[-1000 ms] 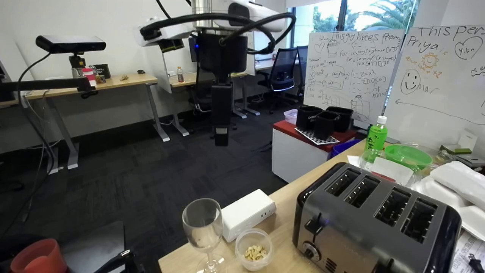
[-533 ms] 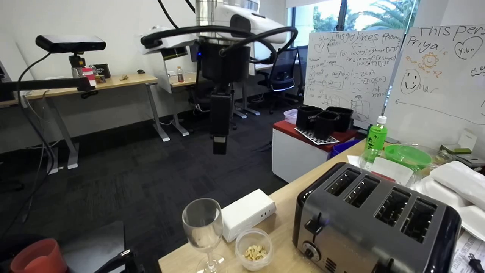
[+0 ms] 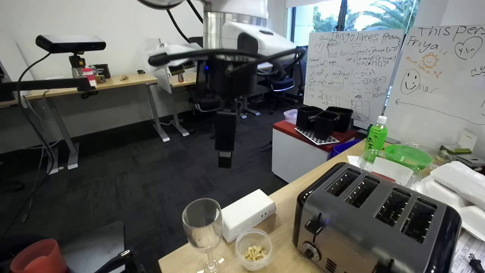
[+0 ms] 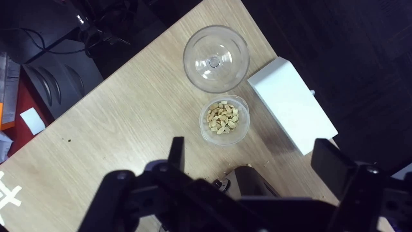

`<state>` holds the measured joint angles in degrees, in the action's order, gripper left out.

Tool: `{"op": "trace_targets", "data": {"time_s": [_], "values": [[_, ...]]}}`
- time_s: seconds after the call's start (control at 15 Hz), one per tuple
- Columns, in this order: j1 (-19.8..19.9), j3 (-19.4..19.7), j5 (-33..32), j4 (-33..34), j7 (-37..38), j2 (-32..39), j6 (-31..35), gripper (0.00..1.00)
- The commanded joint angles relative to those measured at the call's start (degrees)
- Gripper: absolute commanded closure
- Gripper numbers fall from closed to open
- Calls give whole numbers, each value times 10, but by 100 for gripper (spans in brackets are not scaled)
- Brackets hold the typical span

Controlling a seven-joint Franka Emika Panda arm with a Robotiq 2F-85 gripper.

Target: Pick up the plastic bowl from the table and pour its contents in the wine glass.

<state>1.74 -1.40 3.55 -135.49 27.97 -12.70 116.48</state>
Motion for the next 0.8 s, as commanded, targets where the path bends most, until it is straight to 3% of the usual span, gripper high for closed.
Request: {"op": "trace_targets", "data": {"time_s": [0.0,0.53,0.6,0.73], "values": [[13,14,32,-16,6,44,54,0],[21,57,219,-16,-52,146,104,0],[16,55,185,-22,-36,135,100,0],[18,58,202,-19,-41,144,100,0]]}}
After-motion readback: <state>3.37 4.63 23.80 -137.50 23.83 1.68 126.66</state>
